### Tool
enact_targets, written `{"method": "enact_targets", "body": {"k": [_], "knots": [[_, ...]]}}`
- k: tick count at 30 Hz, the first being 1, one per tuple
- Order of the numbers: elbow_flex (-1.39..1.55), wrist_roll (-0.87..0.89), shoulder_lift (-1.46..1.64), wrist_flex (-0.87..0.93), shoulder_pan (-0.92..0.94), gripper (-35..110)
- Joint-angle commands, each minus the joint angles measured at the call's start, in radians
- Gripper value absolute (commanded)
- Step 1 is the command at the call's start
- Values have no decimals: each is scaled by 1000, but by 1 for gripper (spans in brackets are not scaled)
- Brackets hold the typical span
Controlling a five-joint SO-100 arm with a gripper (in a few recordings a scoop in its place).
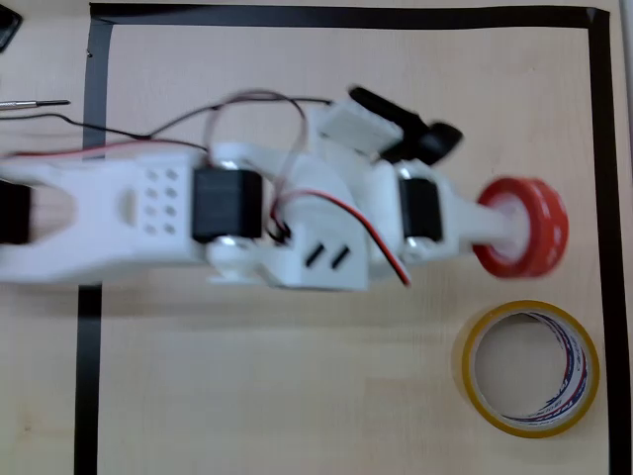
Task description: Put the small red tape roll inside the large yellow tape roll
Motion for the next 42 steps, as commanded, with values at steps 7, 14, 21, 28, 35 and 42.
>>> {"method": "enact_targets", "body": {"k": [7,14,21,28,35,42], "knots": [[-595,54,-204,78,109,0],[-594,60,-241,80,160,0],[-595,78,-284,80,170,0],[-589,87,-293,89,173,10],[-591,98,-304,87,184,11],[-601,100,-287,112,186,10]]}}
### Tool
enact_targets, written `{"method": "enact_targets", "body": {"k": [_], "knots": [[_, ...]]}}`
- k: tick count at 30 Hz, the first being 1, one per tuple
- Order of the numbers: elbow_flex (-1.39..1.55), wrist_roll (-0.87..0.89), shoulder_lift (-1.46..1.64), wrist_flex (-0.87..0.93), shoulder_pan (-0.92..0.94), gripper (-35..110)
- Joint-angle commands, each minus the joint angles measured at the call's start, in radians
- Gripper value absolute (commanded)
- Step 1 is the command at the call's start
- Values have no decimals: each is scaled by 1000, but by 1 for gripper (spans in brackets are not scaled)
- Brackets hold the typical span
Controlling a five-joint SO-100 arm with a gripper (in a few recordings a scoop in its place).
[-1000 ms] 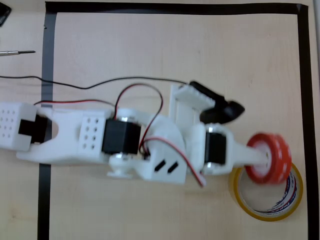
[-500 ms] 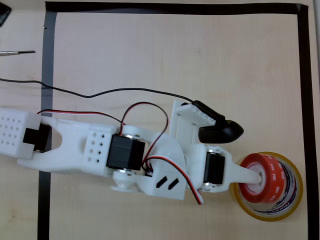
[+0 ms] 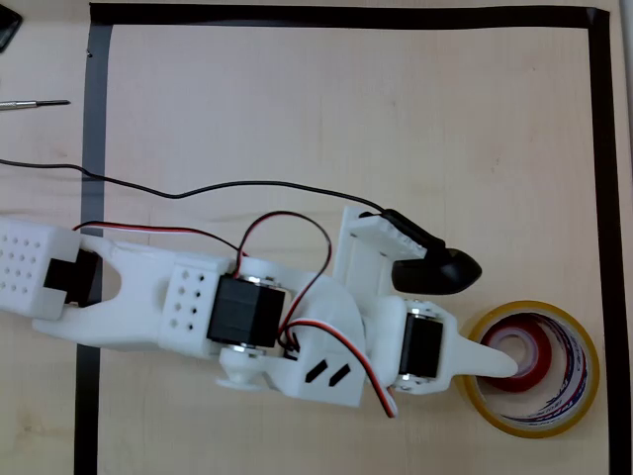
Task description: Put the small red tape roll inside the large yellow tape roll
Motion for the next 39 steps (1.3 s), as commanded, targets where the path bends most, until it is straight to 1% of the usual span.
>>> {"method": "enact_targets", "body": {"k": [1,4,8,15,19,22,24,35,36,37,39], "knots": [[-149,14,80,52,12,10],[-149,14,172,183,-20,8],[-149,25,331,380,-78,0],[-149,98,459,701,-123,0],[-150,135,532,830,-135,0],[-129,163,606,833,-121,0],[-54,164,678,833,-118,0],[551,164,1106,827,-101,0],[640,164,1155,801,-97,0],[788,164,1238,736,-92,0],[1169,160,1465,531,-87,0]]}}
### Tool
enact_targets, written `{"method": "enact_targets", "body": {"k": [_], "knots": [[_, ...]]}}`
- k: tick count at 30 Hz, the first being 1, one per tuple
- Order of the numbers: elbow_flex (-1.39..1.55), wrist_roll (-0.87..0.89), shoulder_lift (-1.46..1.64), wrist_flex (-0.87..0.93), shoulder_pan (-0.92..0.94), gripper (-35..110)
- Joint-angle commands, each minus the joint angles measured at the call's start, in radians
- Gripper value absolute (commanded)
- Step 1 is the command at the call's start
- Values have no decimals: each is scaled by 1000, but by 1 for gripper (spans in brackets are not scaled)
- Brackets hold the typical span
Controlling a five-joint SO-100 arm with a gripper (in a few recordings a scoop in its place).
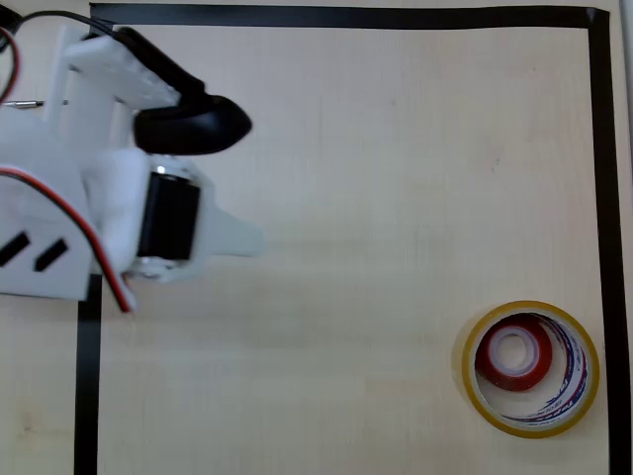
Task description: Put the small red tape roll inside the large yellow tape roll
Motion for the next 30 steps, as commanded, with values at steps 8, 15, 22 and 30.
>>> {"method": "enact_targets", "body": {"k": [8,15,22,30], "knots": [[1454,-12,920,-627,31,0],[1959,-58,1223,-839,-3,0],[2275,-92,1560,-859,-54,0],[2497,-109,1916,-752,-55,0]]}}
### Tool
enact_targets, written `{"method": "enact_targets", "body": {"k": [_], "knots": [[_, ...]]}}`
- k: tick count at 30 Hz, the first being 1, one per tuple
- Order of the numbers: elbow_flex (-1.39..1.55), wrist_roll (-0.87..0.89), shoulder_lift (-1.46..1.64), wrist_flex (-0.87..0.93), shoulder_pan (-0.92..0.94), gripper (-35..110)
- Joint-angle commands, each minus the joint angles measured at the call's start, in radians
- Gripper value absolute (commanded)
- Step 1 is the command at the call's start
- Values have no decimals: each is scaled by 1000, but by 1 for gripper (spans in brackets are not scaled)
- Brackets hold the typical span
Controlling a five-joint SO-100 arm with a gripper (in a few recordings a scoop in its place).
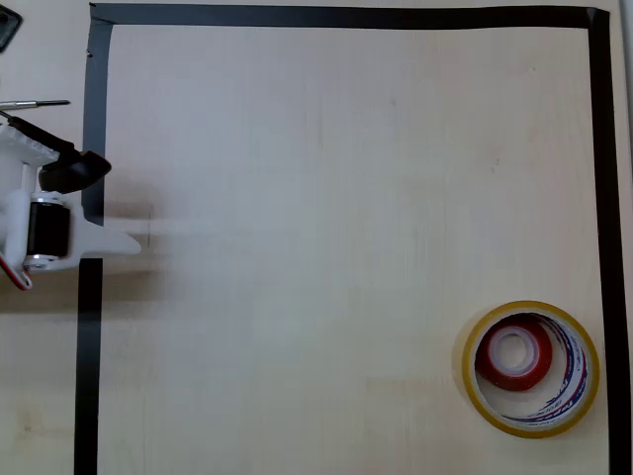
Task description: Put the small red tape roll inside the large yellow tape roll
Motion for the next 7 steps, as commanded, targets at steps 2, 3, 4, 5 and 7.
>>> {"method": "enact_targets", "body": {"k": [2,3,4,5,7], "knots": [[-8,-21,69,14,12,0],[-8,-21,69,14,11,0],[-8,-20,69,14,12,0],[-8,-18,69,14,15,0],[-8,-18,69,14,15,0]]}}
